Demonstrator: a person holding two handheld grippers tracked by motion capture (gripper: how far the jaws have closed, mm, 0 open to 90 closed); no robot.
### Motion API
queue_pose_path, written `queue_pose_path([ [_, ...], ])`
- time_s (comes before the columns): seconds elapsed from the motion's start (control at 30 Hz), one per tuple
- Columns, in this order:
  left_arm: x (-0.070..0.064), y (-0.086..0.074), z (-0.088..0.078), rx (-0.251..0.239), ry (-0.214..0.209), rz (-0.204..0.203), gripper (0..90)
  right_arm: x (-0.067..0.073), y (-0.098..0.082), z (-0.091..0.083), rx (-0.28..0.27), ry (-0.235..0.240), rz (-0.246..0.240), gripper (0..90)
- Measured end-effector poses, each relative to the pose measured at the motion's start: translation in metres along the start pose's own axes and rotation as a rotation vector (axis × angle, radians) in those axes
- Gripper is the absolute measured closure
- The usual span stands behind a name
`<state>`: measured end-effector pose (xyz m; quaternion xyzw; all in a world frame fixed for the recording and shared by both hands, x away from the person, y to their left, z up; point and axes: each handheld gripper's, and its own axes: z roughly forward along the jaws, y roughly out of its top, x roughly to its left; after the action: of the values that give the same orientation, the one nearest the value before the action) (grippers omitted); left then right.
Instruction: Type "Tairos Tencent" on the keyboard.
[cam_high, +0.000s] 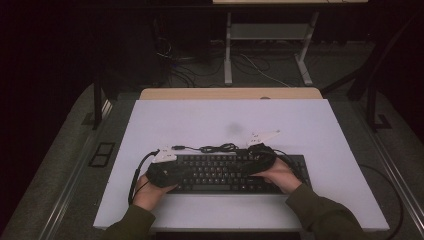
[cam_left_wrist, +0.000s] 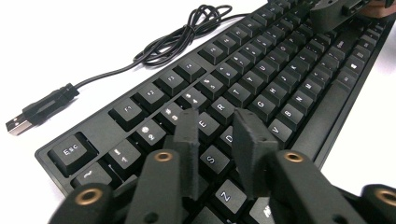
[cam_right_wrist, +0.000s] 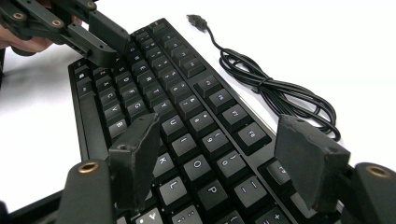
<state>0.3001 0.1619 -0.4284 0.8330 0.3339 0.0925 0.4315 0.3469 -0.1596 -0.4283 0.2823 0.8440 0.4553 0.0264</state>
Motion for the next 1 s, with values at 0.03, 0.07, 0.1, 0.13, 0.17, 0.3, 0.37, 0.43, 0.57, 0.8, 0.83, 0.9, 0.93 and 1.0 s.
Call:
queue_pose_path([
  [0.03, 0.0, 0.0, 0.0, -0.004, -0.002, -0.001, 66.0, 0.0, 0.0, 0.0, -0.001, -0.002, 0.001, 30.5],
  [0.07, 0.0, 0.0, 0.0, -0.005, -0.006, -0.001, 64.3, 0.0, 0.0, 0.0, -0.003, -0.003, 0.0, 30.3],
  [0.1, 0.0, 0.0, 0.0, -0.006, -0.009, -0.001, 63.2, 0.0, -0.001, -0.001, -0.004, -0.004, 0.0, 30.1],
  [0.13, -0.001, 0.0, 0.0, -0.006, -0.011, -0.001, 62.7, 0.0, -0.001, -0.001, -0.002, -0.005, 0.001, 30.1],
  [0.17, -0.001, 0.001, 0.0, -0.007, -0.013, -0.002, 62.5, 0.0, -0.001, -0.002, -0.003, -0.006, 0.001, 30.0],
  [0.3, -0.002, 0.002, 0.0, -0.01, -0.029, 0.004, 65.7, -0.001, -0.002, -0.003, -0.004, -0.012, 0.0, 29.6],
  [0.37, -0.004, 0.002, 0.0, -0.009, -0.039, 0.009, 70.0, -0.001, -0.002, -0.004, -0.005, -0.015, 0.001, 29.5],
  [0.43, -0.005, 0.003, -0.001, -0.01, -0.049, 0.014, 74.8, -0.001, -0.002, -0.004, -0.008, -0.019, 0.004, 29.5],
  [0.57, -0.009, 0.004, 0.0, -0.006, -0.062, 0.026, 82.8, -0.002, -0.002, -0.004, -0.009, -0.019, 0.004, 29.4],
  [0.8, -0.014, 0.005, 0.002, 0.007, -0.094, 0.045, 88.3, -0.002, -0.002, -0.005, -0.012, -0.021, 0.003, 29.3],
  [0.83, -0.015, 0.005, 0.002, 0.014, -0.1, 0.049, 88.4, -0.002, -0.002, -0.005, -0.013, -0.022, 0.002, 29.3],
  [0.9, -0.016, 0.005, 0.003, 0.019, -0.107, 0.056, 88.4, -0.002, -0.002, -0.005, -0.014, -0.022, 0.003, 29.2],
  [0.93, -0.017, 0.005, 0.004, 0.019, -0.111, 0.054, 88.4, -0.002, -0.002, -0.005, -0.013, -0.022, 0.004, 29.2],
  [1.0, -0.019, 0.005, 0.005, 0.025, -0.118, 0.061, 88.4, -0.002, -0.002, -0.005, -0.012, -0.023, 0.003, 29.1],
])
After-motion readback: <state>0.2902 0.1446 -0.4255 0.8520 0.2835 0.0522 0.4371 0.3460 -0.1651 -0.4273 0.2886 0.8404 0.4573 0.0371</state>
